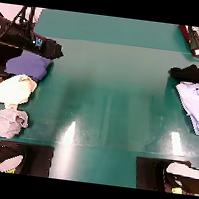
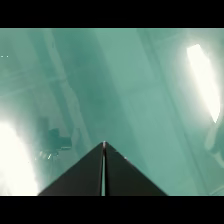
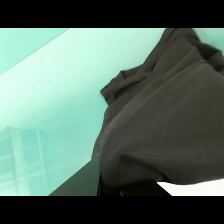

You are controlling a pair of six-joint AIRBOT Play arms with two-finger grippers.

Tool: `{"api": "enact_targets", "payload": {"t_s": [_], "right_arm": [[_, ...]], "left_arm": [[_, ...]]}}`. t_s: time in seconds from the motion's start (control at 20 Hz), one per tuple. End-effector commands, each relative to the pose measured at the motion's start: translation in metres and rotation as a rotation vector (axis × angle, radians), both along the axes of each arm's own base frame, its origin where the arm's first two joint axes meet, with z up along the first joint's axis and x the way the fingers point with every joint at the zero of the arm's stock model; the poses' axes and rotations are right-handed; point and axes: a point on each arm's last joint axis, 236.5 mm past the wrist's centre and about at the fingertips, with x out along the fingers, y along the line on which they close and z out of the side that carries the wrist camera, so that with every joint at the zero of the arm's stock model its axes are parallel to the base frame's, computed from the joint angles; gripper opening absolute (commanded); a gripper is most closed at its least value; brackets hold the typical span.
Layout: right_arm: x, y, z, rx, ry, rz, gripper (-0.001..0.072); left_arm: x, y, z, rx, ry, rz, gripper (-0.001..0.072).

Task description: Fold the shirts.

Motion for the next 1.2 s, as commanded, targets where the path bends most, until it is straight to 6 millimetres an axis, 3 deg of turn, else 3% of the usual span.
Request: {"api": "enact_targets", "payload": {"t_s": [0.0,0.25,0.4,0.65,0.9,0.95,1.05,1.1,1.15], "right_arm": [[-0.01,0.0,0.021,-0.034,-0.03,-0.011,0.0014],[-0.037,0.007,0.056,-0.079,-0.06,-0.021,0.0013],[-0.057,0.009,0.061,-0.057,-0.033,-0.037,0.0015],[-0.122,-0.021,0.007,-0.089,0.316,-0.17,0.0017],[-0.193,-0.025,-0.06,-0.064,0.672,-0.219,0.0023],[-0.208,-0.026,-0.071,-0.066,0.742,-0.225,0.0073],[-0.234,-0.036,-0.083,-0.105,0.854,-0.257,0.0371],[-0.243,-0.039,-0.085,-0.124,0.888,-0.27,0.0471],[-0.246,-0.04,-0.085,-0.131,0.894,-0.278,0.0489]], "left_arm": [[0.001,-0.002,0.0,-0.004,-0.004,0.0,0.0026],[0.001,-0.001,0.0,0.003,-0.01,-0.005,0.0026],[0.001,-0.001,0.0,0.007,-0.012,-0.007,0.0026],[0.001,0.0,0.0,0.034,-0.032,-0.042,0.0026],[0.001,0.0,0.0,0.034,-0.033,-0.042,0.0026],[0.002,0.0,0.0,0.034,-0.034,-0.042,0.0026],[0.002,0.0,0.0,0.034,-0.034,-0.042,0.0026],[0.001,0.0,0.0,0.034,-0.034,-0.042,0.0026],[0.001,0.0,0.0,0.034,-0.033,-0.042,0.0026]]}}
